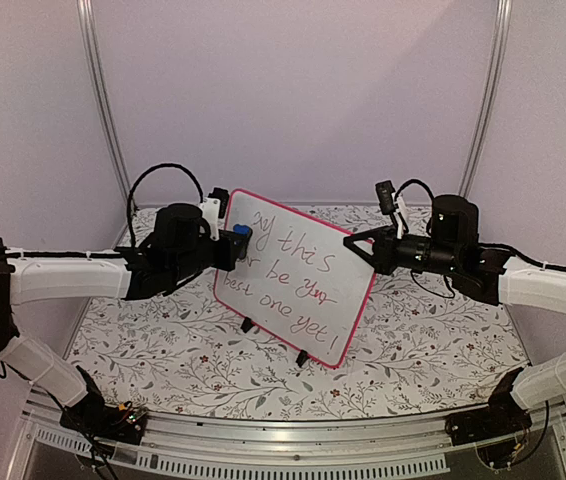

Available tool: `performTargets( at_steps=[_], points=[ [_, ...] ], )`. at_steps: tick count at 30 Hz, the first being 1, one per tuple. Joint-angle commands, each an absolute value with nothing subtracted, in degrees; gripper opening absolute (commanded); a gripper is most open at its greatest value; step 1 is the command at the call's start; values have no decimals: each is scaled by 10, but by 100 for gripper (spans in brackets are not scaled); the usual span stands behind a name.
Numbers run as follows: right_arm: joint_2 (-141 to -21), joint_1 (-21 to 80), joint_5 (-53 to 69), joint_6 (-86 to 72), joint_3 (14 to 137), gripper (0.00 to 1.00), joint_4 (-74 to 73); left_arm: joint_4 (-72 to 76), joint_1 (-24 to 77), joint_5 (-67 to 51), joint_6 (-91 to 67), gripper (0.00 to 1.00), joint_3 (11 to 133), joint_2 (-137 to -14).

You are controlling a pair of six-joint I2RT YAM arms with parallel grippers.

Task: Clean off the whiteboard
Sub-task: Erase the center of the whiteboard.

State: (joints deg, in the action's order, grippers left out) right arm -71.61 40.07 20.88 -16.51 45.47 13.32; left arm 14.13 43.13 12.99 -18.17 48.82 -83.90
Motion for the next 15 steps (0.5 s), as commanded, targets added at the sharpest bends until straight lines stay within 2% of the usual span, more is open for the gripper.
performTargets(
  at_steps=[1, 15],
  points=[
    [-730, 425, 268, -121, 444, 0, 71, 116, 440, 132, -168, 14, 522, -844],
    [-723, 426, 269, -120, 442, 0, 70, 101, 440, 132, -150, 14, 588, -865]
  ],
)
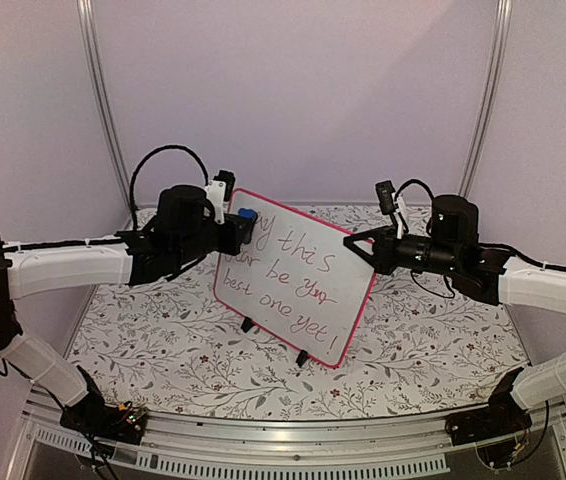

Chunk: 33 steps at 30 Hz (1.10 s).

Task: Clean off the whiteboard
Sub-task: Erase the center of the whiteboard.

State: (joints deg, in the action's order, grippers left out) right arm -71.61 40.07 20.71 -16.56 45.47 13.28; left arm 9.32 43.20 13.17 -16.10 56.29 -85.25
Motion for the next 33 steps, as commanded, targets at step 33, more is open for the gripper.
performTargets(
  at_steps=[33],
  points=[
    [-730, 428, 269, -120, 443, 0, 71, 114, 442, 135, -179, 14, 520, -858]
  ],
)
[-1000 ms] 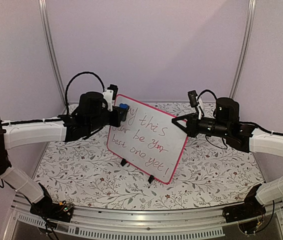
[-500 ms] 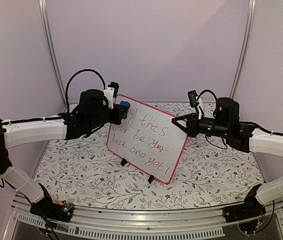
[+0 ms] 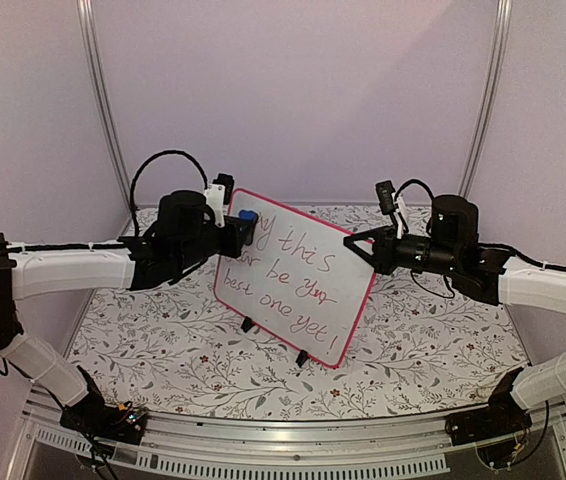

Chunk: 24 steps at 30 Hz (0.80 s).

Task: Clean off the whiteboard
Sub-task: Erase the center of the whiteboard.

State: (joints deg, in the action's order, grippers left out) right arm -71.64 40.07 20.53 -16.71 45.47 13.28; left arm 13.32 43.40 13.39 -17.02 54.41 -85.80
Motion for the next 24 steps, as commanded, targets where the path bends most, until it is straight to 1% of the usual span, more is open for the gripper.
performTargets(
  at_steps=[1, 15, 24],
  points=[
    [-729, 428, 269, -120, 443, 0, 71, 115, 443, 135, -181, 14, 516, -857],
    [-727, 429, 269, -119, 442, 0, 70, 129, 445, 136, -197, 13, 477, -847],
    [-729, 429, 269, -120, 442, 0, 71, 126, 453, 136, -189, 13, 500, -848]
  ],
)
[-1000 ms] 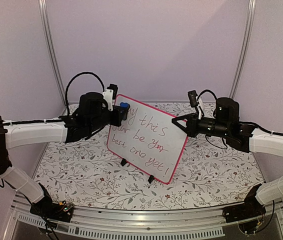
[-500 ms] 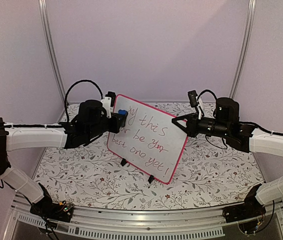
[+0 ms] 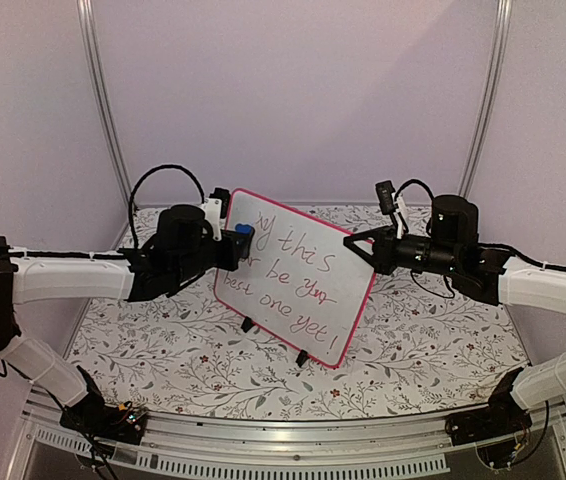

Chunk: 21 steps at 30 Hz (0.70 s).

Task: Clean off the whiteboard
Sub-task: Erase the center of the whiteboard.

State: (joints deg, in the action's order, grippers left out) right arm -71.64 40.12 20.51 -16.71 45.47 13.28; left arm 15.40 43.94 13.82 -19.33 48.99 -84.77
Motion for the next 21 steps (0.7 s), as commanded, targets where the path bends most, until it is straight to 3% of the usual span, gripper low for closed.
performTargets(
  at_steps=[1, 21],
  points=[
    [-729, 430, 269, -120, 442, 0, 70, 125, 453, 137, -187, 14, 506, -850],
    [-729, 431, 269, -119, 442, 0, 70, 104, 461, 149, -155, 13, 598, -880]
  ],
)
